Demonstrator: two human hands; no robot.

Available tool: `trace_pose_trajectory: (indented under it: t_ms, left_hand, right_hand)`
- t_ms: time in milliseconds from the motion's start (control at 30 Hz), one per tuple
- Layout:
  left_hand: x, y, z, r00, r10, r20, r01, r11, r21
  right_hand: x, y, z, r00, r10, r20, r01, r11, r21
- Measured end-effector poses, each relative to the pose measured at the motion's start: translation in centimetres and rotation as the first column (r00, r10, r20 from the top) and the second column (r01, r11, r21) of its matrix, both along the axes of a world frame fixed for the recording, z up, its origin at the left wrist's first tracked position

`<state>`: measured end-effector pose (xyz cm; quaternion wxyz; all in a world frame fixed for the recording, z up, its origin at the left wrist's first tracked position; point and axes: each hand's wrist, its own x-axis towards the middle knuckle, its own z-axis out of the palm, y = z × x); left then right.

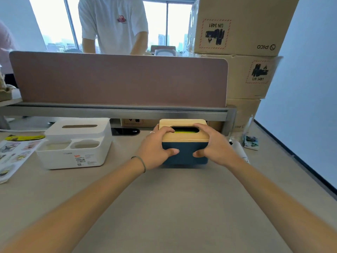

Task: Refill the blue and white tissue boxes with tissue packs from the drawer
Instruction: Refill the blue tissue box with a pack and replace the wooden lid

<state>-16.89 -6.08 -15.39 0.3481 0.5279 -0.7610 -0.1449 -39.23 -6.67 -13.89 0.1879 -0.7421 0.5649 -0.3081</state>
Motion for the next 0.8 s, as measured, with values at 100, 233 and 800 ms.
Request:
trace_pose_trajectory:
  t_ms: [100, 233, 800]
  left_hand:
    - [-0.9, -2.5, -0.6, 1.0, -0.002, 0.011, 0.002, 1.0, -0.001]
    - [-1.5, -4.9, -1.3, 1.0, 0.0, 0.028, -0.001, 1.0, 0.009]
    - [-2.1, -6.3, -2.3, 0.999, 0.003, 0.042, -0.005, 0.999, 0.05]
  right_hand:
    - [-0.9, -2.0, -0.3, 1.0, -0.024, -0.005, 0.024, 1.0, 0.0]
    - [-1.5, -4.2, -1.1, 0.999, -0.033, -0.01, 0.033, 0.999, 0.018]
    - [-2.0, -6.2, -2.7, 1.0, -0.005, 0.019, 0.004, 0.998, 0.055]
